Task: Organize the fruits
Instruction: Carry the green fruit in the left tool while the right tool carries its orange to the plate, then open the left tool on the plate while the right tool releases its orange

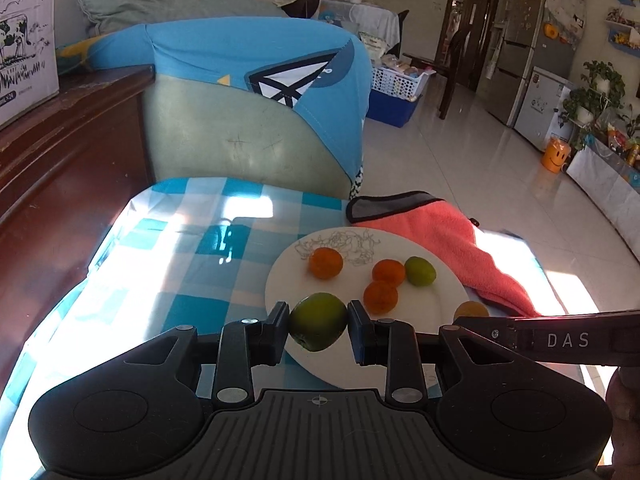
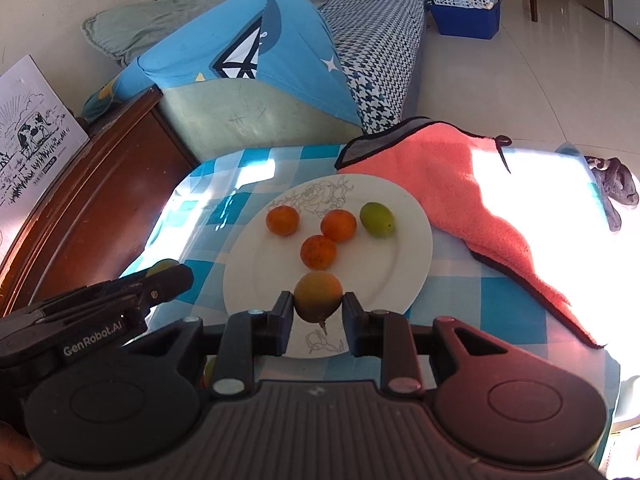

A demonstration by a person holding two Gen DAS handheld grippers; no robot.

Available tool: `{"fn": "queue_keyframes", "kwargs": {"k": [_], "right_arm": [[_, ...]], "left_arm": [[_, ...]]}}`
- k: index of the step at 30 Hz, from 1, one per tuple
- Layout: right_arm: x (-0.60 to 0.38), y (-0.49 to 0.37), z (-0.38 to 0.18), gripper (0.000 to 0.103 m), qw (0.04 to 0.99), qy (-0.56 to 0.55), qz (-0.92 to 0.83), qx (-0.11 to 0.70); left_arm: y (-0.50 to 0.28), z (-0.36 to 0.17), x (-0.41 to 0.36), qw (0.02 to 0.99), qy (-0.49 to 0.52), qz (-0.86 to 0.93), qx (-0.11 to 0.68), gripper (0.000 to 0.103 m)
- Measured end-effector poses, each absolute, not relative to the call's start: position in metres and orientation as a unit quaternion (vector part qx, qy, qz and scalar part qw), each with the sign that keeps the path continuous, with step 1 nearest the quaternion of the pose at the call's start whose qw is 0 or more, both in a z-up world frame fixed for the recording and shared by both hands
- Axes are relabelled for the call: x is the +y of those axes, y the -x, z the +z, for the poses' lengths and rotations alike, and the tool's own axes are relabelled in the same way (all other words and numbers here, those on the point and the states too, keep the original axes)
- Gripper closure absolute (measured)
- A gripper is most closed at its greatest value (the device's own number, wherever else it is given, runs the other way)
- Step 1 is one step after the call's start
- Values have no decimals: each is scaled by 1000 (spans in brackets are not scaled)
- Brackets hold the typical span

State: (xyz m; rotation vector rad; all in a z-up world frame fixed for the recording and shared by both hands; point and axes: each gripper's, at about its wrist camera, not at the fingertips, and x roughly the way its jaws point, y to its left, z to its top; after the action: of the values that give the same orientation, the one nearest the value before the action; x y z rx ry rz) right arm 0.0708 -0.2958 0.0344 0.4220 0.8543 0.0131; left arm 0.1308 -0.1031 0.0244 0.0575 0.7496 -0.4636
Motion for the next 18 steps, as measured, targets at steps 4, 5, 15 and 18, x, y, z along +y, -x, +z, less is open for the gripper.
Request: {"fn": "queue_keyframes", "kwargs": {"k": [4,5,15,18], "right_arm": [[-298,-82,26,76,884,-201,0,422],[-299,-85,25,76,884,-198,-1,423],[-299,-104,11,76,884,-186,-7,429],[-301,-108,8,76,885,-183,-16,428]], "left_arm": [[-137,13,-117,898,-54,-230,370,74],[-139,11,-119,897,-57,-231,371,74],[-160,-5,-136,890,-79,-230,385,74],[-165,-8,-138,888,-79,-231,390,74]]}}
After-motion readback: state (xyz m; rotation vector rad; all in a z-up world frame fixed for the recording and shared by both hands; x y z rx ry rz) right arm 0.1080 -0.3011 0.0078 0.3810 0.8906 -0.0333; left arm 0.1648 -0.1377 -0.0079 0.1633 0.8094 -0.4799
